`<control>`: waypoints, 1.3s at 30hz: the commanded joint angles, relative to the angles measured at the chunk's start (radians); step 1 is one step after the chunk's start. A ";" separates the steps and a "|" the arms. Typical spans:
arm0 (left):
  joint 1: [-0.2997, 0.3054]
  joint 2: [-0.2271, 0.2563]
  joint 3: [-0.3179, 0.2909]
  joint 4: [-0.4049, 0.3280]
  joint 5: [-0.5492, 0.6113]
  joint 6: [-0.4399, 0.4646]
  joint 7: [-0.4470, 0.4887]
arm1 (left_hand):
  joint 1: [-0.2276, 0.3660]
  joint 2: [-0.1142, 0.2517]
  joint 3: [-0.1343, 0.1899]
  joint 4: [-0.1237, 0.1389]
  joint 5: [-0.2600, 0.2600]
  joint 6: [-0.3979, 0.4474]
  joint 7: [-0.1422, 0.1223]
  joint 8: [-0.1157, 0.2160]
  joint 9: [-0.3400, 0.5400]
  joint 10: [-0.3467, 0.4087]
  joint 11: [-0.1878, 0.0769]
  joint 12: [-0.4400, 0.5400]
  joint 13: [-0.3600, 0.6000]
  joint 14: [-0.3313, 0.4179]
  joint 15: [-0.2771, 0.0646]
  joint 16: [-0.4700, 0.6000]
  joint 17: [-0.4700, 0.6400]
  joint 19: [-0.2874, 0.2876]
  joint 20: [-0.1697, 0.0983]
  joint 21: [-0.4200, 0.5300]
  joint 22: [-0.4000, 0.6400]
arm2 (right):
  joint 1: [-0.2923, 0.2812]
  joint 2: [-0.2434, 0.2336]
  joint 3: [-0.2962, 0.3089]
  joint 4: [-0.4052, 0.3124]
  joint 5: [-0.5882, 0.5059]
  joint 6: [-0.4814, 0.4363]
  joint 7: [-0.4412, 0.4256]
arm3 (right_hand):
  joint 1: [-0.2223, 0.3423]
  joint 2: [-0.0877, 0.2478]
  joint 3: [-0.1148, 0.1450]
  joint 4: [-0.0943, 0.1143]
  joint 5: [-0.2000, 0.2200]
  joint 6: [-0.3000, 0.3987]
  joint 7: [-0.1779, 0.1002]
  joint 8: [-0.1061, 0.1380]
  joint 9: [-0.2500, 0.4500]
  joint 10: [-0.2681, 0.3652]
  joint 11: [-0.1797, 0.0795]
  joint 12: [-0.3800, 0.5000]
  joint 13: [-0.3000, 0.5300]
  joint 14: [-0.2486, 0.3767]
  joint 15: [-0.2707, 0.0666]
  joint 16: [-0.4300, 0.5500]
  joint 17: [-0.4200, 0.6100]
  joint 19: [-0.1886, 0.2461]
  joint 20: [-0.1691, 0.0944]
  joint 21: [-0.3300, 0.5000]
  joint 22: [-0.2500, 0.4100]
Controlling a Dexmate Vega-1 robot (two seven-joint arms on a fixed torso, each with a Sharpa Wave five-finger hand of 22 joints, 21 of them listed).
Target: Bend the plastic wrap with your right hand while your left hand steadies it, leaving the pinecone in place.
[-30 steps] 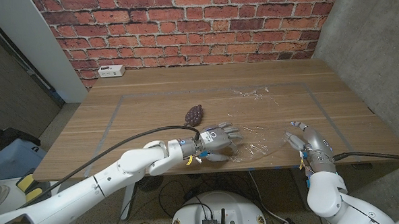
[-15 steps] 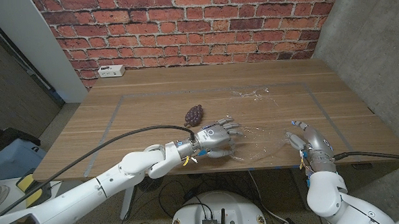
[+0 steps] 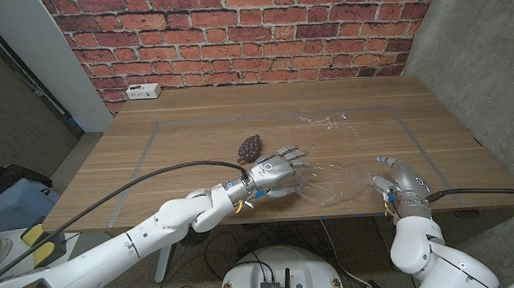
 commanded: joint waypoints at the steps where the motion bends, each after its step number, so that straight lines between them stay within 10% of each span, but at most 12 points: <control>1: -0.018 -0.014 0.011 0.019 -0.025 -0.004 0.021 | 0.012 0.000 0.000 -0.008 -0.008 0.022 0.028 0.019 0.080 0.012 0.003 0.003 0.003 0.009 -0.057 -0.002 0.000 0.007 0.001 -0.002 0.001 | 0.045 0.000 -0.063 0.009 -0.025 -0.115 -0.041 | 0.055 0.005 0.008 -0.003 0.001 0.042 -0.023 0.013 0.003 0.018 -0.018 0.010 0.005 0.011 -0.069 0.008 0.007 0.015 -0.011 0.010 0.004; 6: -0.024 -0.019 0.010 0.028 -0.049 -0.016 0.029 | 0.018 0.000 0.001 -0.010 -0.011 0.020 0.033 0.026 0.092 0.021 0.005 0.004 0.004 0.011 -0.056 -0.003 0.000 0.008 0.000 -0.004 0.002 | 0.040 -0.003 -0.064 0.028 -0.023 -0.086 -0.060 | 0.116 0.003 0.010 -0.003 0.001 0.091 -0.085 0.022 0.003 0.018 -0.034 0.007 0.006 0.009 -0.078 0.011 0.012 0.014 -0.022 0.007 0.004; 13: -0.026 -0.023 0.005 0.036 -0.078 -0.022 0.029 | 0.025 0.000 0.002 -0.013 -0.011 0.018 0.042 0.034 0.104 0.031 0.005 0.005 0.005 0.017 -0.059 -0.002 0.000 0.010 0.001 -0.005 0.002 | 0.078 -0.025 -0.090 0.052 -0.017 -0.094 -0.044 | 0.162 -0.031 -0.028 0.008 0.001 0.156 -0.131 0.029 0.009 -0.024 -0.135 -0.007 0.009 -0.004 -0.097 0.012 0.018 0.016 -0.026 0.006 0.005; 22: -0.033 -0.027 0.001 0.044 -0.096 -0.029 0.019 | 0.029 -0.001 0.003 -0.013 -0.011 0.017 0.044 0.042 0.117 0.034 0.007 0.003 0.006 0.019 -0.058 -0.002 0.000 0.010 0.004 -0.007 0.002 | 0.130 -0.024 -0.156 0.108 -0.069 -0.080 -0.089 | 0.191 -0.075 -0.086 0.019 0.020 0.225 -0.079 0.078 0.043 0.047 -0.143 0.015 0.021 0.058 -0.155 0.048 0.029 0.064 -0.054 0.020 0.006; 39: -0.051 -0.037 0.000 0.065 -0.108 -0.041 0.024 | 0.037 -0.009 0.003 -0.016 -0.009 0.026 0.051 0.059 0.137 0.038 0.010 0.000 0.007 0.021 -0.060 -0.005 0.000 0.012 0.002 -0.011 0.002 | 0.240 -0.022 -0.245 0.160 -0.055 -0.210 -0.016 | 0.231 -0.072 -0.126 0.026 0.039 0.246 -0.116 0.133 0.084 -0.009 -0.144 -0.014 0.025 0.022 -0.145 0.051 0.052 0.024 -0.050 0.001 0.007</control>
